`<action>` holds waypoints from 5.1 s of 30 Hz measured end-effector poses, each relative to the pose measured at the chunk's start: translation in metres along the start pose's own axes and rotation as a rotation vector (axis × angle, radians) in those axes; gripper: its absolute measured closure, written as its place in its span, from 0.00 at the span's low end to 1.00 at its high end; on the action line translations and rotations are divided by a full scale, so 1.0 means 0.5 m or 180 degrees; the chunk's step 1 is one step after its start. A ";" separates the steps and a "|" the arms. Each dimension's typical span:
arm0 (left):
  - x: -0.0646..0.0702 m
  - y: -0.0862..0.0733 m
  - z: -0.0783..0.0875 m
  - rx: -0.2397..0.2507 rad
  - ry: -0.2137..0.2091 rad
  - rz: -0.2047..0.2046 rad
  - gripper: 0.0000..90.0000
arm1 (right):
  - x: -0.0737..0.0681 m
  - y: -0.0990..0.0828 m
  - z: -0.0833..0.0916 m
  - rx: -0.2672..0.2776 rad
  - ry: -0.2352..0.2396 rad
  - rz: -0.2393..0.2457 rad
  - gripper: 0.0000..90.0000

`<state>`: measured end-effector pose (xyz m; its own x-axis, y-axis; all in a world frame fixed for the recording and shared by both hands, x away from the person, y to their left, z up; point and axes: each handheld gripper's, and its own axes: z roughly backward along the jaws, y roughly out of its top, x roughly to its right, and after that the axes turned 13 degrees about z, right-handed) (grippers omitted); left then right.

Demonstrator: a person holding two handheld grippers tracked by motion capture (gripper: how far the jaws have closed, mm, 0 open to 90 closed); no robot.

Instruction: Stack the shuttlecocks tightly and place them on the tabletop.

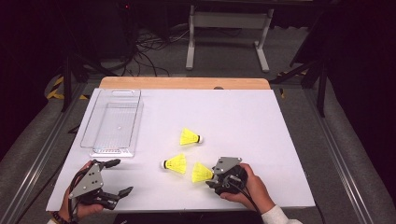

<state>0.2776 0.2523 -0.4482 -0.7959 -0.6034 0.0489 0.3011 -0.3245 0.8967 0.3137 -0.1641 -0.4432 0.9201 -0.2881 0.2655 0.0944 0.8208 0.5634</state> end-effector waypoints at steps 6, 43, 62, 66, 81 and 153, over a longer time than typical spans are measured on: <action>0.000 0.000 0.000 -0.0004 0.0001 0.0001 0.08 | 0.001 -0.001 -0.005 -0.0020 -0.0012 0.0012 0.52; 0.000 0.000 -0.002 -0.0019 -0.0007 0.0004 0.08 | 0.000 -0.001 0.000 0.0044 -0.0178 0.0130 0.72; 0.000 0.000 0.000 -0.0017 -0.0003 -0.0009 0.08 | 0.001 -0.006 -0.006 0.0002 -0.0200 0.0089 0.72; -0.001 0.001 0.002 0.0015 0.0013 0.0005 0.09 | 0.002 -0.005 -0.004 -0.0029 -0.0253 0.0095 0.72; 0.000 0.001 0.002 0.0014 0.0013 -0.0010 0.09 | 0.018 -0.017 -0.001 -0.0109 -0.0456 -0.0101 0.72; -0.003 0.000 -0.005 -0.0011 -0.0057 0.0032 0.08 | 0.094 0.081 -0.042 0.0255 0.0177 0.0392 0.26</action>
<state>0.2801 0.2514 -0.4494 -0.8022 -0.5935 0.0657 0.3108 -0.3210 0.8947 0.3686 -0.1341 -0.4244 0.9426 -0.1581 0.2941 -0.0490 0.8056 0.5904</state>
